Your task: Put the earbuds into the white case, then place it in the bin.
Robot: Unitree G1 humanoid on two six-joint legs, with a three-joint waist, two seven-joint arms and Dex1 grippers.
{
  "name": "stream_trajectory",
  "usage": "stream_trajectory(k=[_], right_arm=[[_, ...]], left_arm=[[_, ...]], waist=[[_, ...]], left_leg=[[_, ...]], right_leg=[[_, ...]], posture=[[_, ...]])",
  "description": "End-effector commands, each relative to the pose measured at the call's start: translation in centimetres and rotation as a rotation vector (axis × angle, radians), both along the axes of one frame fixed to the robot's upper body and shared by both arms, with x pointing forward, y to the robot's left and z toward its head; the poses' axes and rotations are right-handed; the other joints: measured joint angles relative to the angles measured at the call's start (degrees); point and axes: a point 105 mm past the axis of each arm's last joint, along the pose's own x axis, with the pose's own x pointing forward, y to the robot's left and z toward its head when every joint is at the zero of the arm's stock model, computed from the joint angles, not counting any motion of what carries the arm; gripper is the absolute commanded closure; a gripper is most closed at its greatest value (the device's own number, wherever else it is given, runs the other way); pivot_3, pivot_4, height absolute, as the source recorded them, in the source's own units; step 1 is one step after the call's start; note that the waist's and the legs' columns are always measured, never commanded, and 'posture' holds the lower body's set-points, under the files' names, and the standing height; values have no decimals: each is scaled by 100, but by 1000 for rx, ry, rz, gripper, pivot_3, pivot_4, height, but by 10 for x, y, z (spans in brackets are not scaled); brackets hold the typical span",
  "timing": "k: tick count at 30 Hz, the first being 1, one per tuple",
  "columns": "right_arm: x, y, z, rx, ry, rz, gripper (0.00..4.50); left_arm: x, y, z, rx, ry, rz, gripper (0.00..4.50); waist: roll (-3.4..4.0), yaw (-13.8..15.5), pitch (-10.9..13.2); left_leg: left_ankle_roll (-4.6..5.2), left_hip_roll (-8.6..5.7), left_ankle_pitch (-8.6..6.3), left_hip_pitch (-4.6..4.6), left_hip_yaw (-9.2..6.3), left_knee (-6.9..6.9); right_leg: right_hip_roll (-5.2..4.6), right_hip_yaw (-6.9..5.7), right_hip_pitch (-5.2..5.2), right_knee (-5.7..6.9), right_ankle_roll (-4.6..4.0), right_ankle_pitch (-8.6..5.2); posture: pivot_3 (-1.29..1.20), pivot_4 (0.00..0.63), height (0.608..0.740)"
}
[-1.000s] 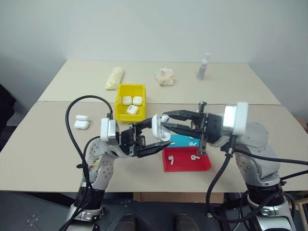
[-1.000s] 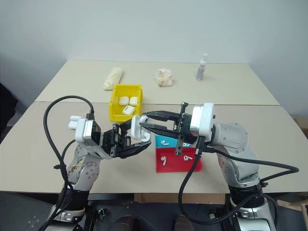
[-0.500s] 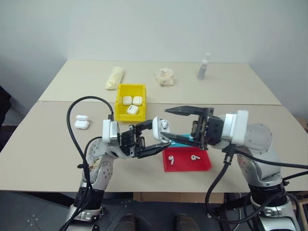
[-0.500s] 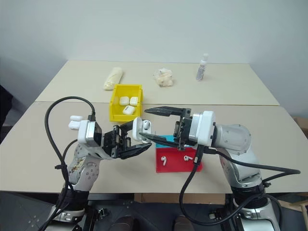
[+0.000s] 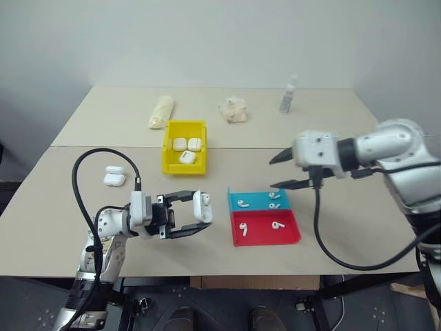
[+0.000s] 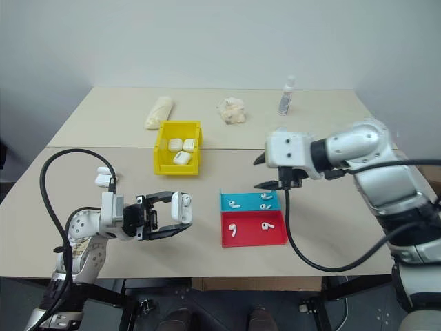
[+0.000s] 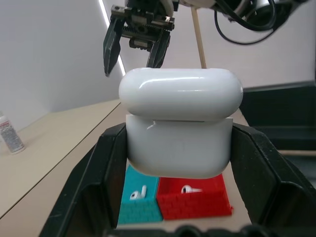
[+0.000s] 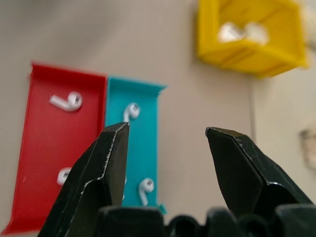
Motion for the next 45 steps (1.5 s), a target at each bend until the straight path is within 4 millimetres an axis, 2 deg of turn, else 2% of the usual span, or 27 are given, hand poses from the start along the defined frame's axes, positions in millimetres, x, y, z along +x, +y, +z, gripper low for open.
stream_trajectory(k=[1, 5, 10, 27, 39, 43, 45], right_arm=[[20, 13, -3, -114, 17, -16, 1520], [40, 28, -19, -189, 79, -66, 1520], [54, 42, -31, -201, 106, -112, 1520], [49, 57, -71, -236, 198, -154, 1520], [48, 60, -81, -240, 185, -141, 1520], [48, 60, -82, -240, 180, -132, 2389], [48, 61, -82, -239, 179, -130, 2389]], left_arm=[[-4, 0, -3, 13, -24, 15, 1714], [-5, -3, -1, 11, -29, 64, 1714], [-12, 7, -9, 43, -16, 95, 1714], [-12, 5, -10, 35, -13, 111, 1714], [-9, 6, -11, 38, -21, 110, 1714], [-8, 6, -10, 38, -22, 115, 1714], [-8, 7, -10, 37, -21, 118, 1714]], waist=[[2, -7, 1], [4, 3, 3], [9, 16, 6], [16, 11, 10], [16, 4, 10], [16, 4, 10], [16, 2, 10]], left_leg=[[0, 1, 0, -3, -1, 0], [-1, 0, 0, -6, 0, 0], [-2, -1, 1, -13, 0, 0], [-7, -1, 4, -10, -2, -1], [-8, -1, 4, -9, -2, -2], [-8, -1, 5, -9, -2, -2], [-8, -1, 5, -8, -2, -2]], right_leg=[[0, -2, -4, 1, 0, 0], [0, -2, -8, 3, 0, 0], [0, -6, -9, 2, 0, 0], [0, -9, -11, 10, 0, 0], [0, -9, -10, 9, 0, 0], [0, -9, -10, 10, 0, 0], [0, -9, -10, 11, 0, 0]], posture=[[0, 150, 740], [0, 150, 740], [0, 150, 740], [0, 150, 740], [0, 150, 740], [0, 150, 740], [0, 150, 740]])
